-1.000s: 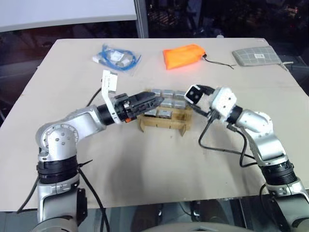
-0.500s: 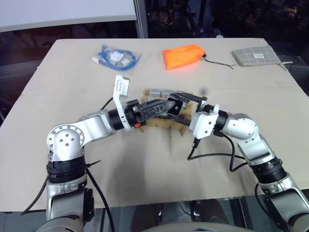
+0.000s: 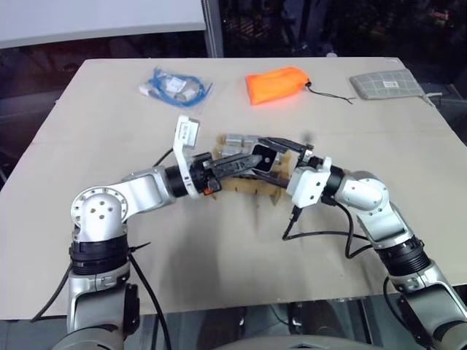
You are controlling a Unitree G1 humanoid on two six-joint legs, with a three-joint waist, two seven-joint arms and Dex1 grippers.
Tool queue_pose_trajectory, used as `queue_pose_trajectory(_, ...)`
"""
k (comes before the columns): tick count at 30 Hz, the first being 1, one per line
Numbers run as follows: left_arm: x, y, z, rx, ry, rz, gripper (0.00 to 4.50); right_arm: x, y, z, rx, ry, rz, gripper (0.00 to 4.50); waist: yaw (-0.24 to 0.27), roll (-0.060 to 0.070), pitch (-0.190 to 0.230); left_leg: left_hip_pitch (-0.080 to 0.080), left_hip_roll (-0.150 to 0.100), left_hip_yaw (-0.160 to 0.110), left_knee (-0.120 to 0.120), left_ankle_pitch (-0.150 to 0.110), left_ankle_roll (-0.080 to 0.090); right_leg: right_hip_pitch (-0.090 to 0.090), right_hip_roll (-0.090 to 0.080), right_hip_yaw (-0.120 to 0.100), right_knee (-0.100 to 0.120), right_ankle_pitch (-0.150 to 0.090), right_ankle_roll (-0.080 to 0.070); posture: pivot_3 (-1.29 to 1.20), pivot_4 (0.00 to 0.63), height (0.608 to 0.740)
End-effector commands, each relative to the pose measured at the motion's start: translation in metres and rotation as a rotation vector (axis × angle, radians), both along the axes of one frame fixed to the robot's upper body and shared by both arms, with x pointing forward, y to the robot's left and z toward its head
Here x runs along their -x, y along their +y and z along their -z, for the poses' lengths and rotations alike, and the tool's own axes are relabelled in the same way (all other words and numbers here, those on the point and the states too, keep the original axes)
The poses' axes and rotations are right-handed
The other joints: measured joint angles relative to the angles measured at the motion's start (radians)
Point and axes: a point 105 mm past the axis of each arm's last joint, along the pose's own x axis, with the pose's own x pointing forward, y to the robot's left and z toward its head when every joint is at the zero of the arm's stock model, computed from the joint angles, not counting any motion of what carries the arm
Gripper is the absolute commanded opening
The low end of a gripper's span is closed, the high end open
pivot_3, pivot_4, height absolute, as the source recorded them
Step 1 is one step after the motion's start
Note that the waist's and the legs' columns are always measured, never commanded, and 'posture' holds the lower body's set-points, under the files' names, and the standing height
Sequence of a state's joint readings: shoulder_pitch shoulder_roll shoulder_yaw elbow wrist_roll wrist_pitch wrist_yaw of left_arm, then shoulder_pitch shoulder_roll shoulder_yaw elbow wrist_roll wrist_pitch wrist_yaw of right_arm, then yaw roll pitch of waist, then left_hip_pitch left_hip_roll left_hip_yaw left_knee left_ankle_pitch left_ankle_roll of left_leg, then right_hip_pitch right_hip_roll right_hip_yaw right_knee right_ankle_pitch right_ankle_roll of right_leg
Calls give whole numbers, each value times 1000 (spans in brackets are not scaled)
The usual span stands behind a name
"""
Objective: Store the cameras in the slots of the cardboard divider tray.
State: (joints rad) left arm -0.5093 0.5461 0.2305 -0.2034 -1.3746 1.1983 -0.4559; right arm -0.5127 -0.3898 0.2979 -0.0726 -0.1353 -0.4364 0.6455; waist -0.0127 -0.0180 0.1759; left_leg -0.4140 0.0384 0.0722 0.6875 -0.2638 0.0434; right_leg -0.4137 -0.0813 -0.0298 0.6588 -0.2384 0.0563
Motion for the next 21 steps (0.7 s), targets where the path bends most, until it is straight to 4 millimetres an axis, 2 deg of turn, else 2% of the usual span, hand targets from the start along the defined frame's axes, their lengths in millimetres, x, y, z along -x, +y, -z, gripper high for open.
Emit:
queue_pose_trajectory(1, 3, -5, -5, 0, -37, 25, 879, 8, 1, -15, -21, -68, 0, 2166, 0, 0, 0, 0, 0, 0, 0, 0, 0, 0, 0, 0, 0, 0, 0, 0, 150, 740)
queue_pose_trajectory(3, 3, -6, -5, -5, -47, 27, 879, 5, -1, -15, -29, -30, 24, 3080, 0, 0, 0, 0, 0, 0, 0, 0, 0, 0, 0, 0, 0, 0, 0, 0, 150, 740)
queue_pose_trajectory(5, 1, -7, -6, -9, -65, 30, 879, 5, -3, -11, -26, 12, 30, 3556, 1, 0, 0, 0, 0, 0, 0, 0, 0, 0, 0, 0, 0, 0, 0, 0, 150, 740)
queue_pose_trajectory(7, 0, -8, -6, -22, -80, 34, 879, 5, -7, -4, -12, 51, 40, 4462, 2, 0, 0, 0, 0, 0, 0, 0, 0, 0, 0, 0, 0, 0, 0, 0, 150, 740)
queue_pose_trajectory(9, -2, -9, -8, -37, -109, 40, 879, 2, -18, 10, 16, 154, 72, 4490, 3, 0, 0, 0, 0, 0, 0, 0, 0, 0, 0, 0, 0, 0, 0, 0, 150, 740)
queue_pose_trajectory(11, -5, -10, -12, -69, -173, 33, 879, -1, -38, 24, 11, 331, 121, 4490, 7, 0, 0, 0, -1, -1, 0, 0, 0, 1, 0, -1, -1, 0, 0, 0, 150, 740)
queue_pose_trajectory(13, -7, -12, -15, -99, -241, 41, 879, -1, -66, 34, -51, 604, 163, 4490, 9, 0, 0, -1, -1, 0, 0, 0, 0, 1, 0, -1, -1, 0, 0, 0, 150, 740)
queue_pose_trajectory(14, -10, -14, -16, -136, -291, 47, 879, 4, -86, 34, -80, 744, 176, 4490, 15, 0, 0, 0, -1, 0, 0, 0, 0, 1, 0, -1, -1, 0, 0, 0, 150, 740)
queue_pose_trajectory(15, -12, -14, -16, -164, -327, 53, 879, 9, -97, 32, -95, 838, 177, 4490, 18, 0, 0, -1, -1, -1, 0, 0, 0, 1, 0, -2, -1, 0, 0, 0, 150, 740)
queue_pose_trajectory(18, -20, -18, -14, -302, -461, 108, 879, 23, -134, 14, -91, 994, 225, 4490, 24, 1, 0, -1, -1, 0, 0, 0, 1, 1, 0, -1, -2, 0, 0, 0, 150, 740)
queue_pose_trajectory(21, -30, -17, 6, -529, -570, 190, 879, 35, -148, -4, -102, 1065, 244, 4490, 25, 1, 0, 0, -1, 0, -1, -2, 4, 1, 1, -1, -2, 0, -1, 0, 150, 740)
